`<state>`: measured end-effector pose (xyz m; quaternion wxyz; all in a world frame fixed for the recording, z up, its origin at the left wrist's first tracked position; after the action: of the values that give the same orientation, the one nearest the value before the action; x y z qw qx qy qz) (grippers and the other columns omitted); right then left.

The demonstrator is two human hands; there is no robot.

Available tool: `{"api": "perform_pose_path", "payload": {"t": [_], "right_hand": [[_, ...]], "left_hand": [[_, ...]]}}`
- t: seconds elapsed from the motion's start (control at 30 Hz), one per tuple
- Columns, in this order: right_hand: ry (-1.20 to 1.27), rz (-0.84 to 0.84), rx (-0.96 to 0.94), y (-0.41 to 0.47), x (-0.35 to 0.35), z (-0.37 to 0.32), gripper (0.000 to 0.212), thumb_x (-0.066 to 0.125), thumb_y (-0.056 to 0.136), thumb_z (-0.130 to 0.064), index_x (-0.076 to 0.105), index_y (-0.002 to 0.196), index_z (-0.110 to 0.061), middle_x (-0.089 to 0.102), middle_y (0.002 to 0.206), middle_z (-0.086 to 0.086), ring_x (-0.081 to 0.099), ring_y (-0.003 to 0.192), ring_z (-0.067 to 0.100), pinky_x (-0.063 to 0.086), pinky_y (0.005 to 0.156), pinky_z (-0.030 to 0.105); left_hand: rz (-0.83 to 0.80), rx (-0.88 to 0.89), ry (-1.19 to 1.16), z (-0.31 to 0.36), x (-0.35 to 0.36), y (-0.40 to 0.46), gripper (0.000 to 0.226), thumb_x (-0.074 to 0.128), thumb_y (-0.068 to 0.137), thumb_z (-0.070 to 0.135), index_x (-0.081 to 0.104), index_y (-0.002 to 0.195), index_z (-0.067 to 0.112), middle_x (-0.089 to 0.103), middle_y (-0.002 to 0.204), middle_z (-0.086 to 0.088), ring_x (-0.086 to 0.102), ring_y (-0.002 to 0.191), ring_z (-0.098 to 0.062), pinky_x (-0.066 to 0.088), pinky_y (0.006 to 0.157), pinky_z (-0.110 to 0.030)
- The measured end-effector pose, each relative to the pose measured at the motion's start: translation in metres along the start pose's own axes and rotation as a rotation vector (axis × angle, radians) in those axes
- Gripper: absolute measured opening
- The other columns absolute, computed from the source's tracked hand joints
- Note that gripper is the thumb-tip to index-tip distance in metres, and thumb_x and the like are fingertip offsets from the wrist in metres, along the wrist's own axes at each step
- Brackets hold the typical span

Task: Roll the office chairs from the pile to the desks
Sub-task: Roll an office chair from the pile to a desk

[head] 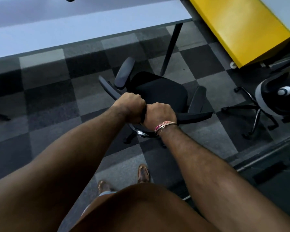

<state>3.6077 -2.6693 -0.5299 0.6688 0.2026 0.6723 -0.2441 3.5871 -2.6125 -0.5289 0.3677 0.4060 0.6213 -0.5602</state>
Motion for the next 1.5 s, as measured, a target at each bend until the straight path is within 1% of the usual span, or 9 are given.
{"api": "perform_pose_path", "payload": {"t": [0.13, 0.47, 0.67, 0.77, 0.87, 1.03, 1.2, 1.33, 1.5], "right_hand": [[-0.012, -0.003, -0.049, -0.007, -0.002, -0.053, 0.029, 0.053, 0.085, -0.049, 0.065, 0.079, -0.023, 0.068, 0.074, 0.000, 0.065, 0.068, 0.025, 0.035, 0.056, 0.030], [-0.064, 0.006, -0.037, -0.013, 0.005, -0.167, 0.026, 0.058, 0.081, -0.047, 0.060, 0.069, -0.024, 0.064, 0.066, -0.002, 0.064, 0.061, 0.024, 0.034, 0.053, 0.029], [-0.064, 0.029, -0.150, -0.020, 0.003, -0.225, 0.033, 0.058, 0.079, -0.053, 0.049, 0.064, -0.026, 0.063, 0.064, -0.002, 0.063, 0.059, 0.025, 0.035, 0.052, 0.029], [-0.058, 0.058, -0.249, -0.028, -0.001, -0.260, 0.031, 0.057, 0.079, -0.054, 0.062, 0.071, -0.025, 0.066, 0.070, -0.001, 0.064, 0.063, 0.025, 0.034, 0.054, 0.030], [-0.045, 0.060, -0.356, -0.039, -0.003, -0.298, 0.032, 0.053, 0.079, -0.054, 0.065, 0.076, -0.024, 0.067, 0.073, -0.001, 0.065, 0.067, 0.025, 0.034, 0.056, 0.030], [-0.072, 0.058, -0.514, -0.055, -0.003, -0.337, 0.030, 0.053, 0.081, -0.052, 0.063, 0.075, -0.025, 0.067, 0.073, -0.002, 0.065, 0.067, 0.025, 0.034, 0.056, 0.030], [-0.075, 0.028, -0.706, -0.077, -0.004, -0.370, 0.029, 0.051, 0.081, -0.050, 0.061, 0.073, -0.024, 0.067, 0.074, -0.002, 0.065, 0.067, 0.025, 0.039, 0.056, 0.030], [-0.071, 0.020, -0.837, -0.093, -0.003, -0.387, 0.030, 0.049, 0.082, -0.050, 0.047, 0.066, -0.025, 0.065, 0.071, -0.003, 0.064, 0.064, 0.025, 0.039, 0.053, 0.031], [-0.093, 0.031, -0.975, -0.102, 0.001, -0.401, 0.030, 0.052, 0.080, -0.053, 0.048, 0.067, -0.026, 0.065, 0.071, -0.003, 0.063, 0.063, 0.024, 0.040, 0.053, 0.030]], "left_hand": [[0.013, -0.020, -0.011, -0.025, 0.022, -0.043, 0.021, 0.060, 0.094, 0.044, 0.070, 0.092, 0.026, 0.044, 0.067, 0.007, 0.052, 0.065, -0.015, 0.042, 0.060, -0.032], [0.012, -0.066, -0.043, -0.087, 0.065, -0.135, 0.019, 0.059, 0.095, 0.041, 0.071, 0.092, 0.025, 0.056, 0.074, 0.005, 0.057, 0.068, -0.015, 0.048, 0.062, -0.032], [0.022, -0.129, -0.073, -0.112, 0.089, -0.183, 0.019, 0.057, 0.094, 0.038, 0.069, 0.088, 0.025, 0.052, 0.072, 0.005, 0.054, 0.068, -0.016, 0.044, 0.062, -0.032], [0.008, -0.196, -0.101, -0.125, 0.104, -0.216, 0.019, 0.057, 0.093, 0.039, 0.068, 0.087, 0.025, 0.044, 0.067, 0.007, 0.052, 0.069, -0.018, 0.045, 0.064, -0.033], [0.008, -0.276, -0.135, -0.137, 0.119, -0.250, 0.020, 0.058, 0.092, 0.041, 0.070, 0.087, 0.025, 0.046, 0.068, 0.007, 0.053, 0.069, -0.019, 0.047, 0.065, -0.033], [-0.013, -0.387, -0.197, -0.144, 0.141, -0.294, 0.018, 0.060, 0.091, 0.041, 0.069, 0.088, 0.026, 0.052, 0.071, 0.006, 0.064, 0.075, -0.021, 0.053, 0.068, -0.035], [0.002, -0.538, -0.229, -0.136, 0.160, -0.335, 0.014, 0.061, 0.086, 0.037, 0.070, 0.087, 0.026, 0.068, 0.085, 0.000, 0.069, 0.081, -0.027, 0.049, 0.065, -0.035], [-0.007, -0.602, -0.252, -0.127, 0.173, -0.359, 0.016, 0.060, 0.087, 0.041, 0.068, 0.084, 0.026, 0.065, 0.079, 0.003, 0.065, 0.072, -0.022, 0.056, 0.067, -0.036], [-0.004, -0.633, -0.223, -0.117, 0.181, -0.374, 0.017, 0.056, 0.088, 0.040, 0.057, 0.077, 0.026, 0.053, 0.070, 0.006, 0.053, 0.063, -0.018, 0.046, 0.061, -0.033]]}}
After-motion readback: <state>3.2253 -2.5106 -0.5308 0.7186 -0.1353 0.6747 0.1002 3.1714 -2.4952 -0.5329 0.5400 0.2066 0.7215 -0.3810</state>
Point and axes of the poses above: each hand's wrist, its own y-axis towards the middle knuckle, its own x-axis out of the palm, z = x × y, the point moved 9 cm from there along y, towards the middle knuckle
